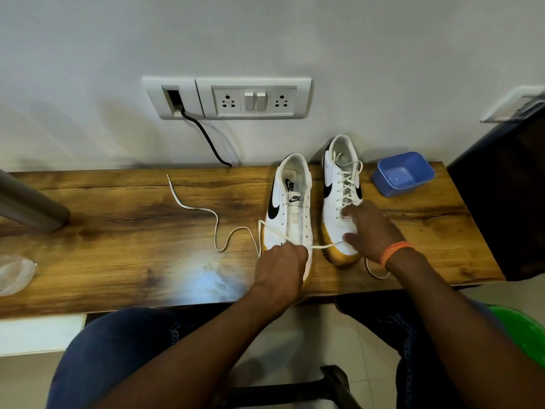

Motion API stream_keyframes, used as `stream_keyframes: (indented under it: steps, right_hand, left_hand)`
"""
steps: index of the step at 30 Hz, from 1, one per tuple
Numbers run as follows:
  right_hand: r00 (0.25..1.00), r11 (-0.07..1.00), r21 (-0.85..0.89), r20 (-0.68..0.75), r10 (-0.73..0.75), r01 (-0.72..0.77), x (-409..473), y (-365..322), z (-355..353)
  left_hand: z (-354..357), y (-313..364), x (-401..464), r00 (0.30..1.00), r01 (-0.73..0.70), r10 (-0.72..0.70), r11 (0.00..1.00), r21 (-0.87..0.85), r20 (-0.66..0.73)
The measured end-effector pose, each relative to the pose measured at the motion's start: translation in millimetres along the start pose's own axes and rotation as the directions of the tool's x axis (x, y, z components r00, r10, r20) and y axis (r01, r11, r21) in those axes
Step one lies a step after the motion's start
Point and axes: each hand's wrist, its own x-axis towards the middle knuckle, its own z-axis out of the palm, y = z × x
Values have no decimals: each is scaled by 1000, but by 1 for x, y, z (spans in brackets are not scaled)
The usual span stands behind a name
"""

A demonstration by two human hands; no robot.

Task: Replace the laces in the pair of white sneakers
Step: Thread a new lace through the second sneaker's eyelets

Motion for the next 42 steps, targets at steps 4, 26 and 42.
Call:
stream_keyframes:
  steps: [4,26,42]
  right_hand:
    - [989,991,101,112,-99,88,-9,-41,24]
    - [994,983,182,101,-35,16,-6,4,4]
    - [921,899,314,144,-362,305,-19,-58,43]
  left_hand:
    - [-6,-23,12,954,144,-203,956,-256,-221]
    - [-9,-43,32,997,-50,66,923,-382,31]
    - [-98,-110,20,997,-28,-66,198,-980,-42]
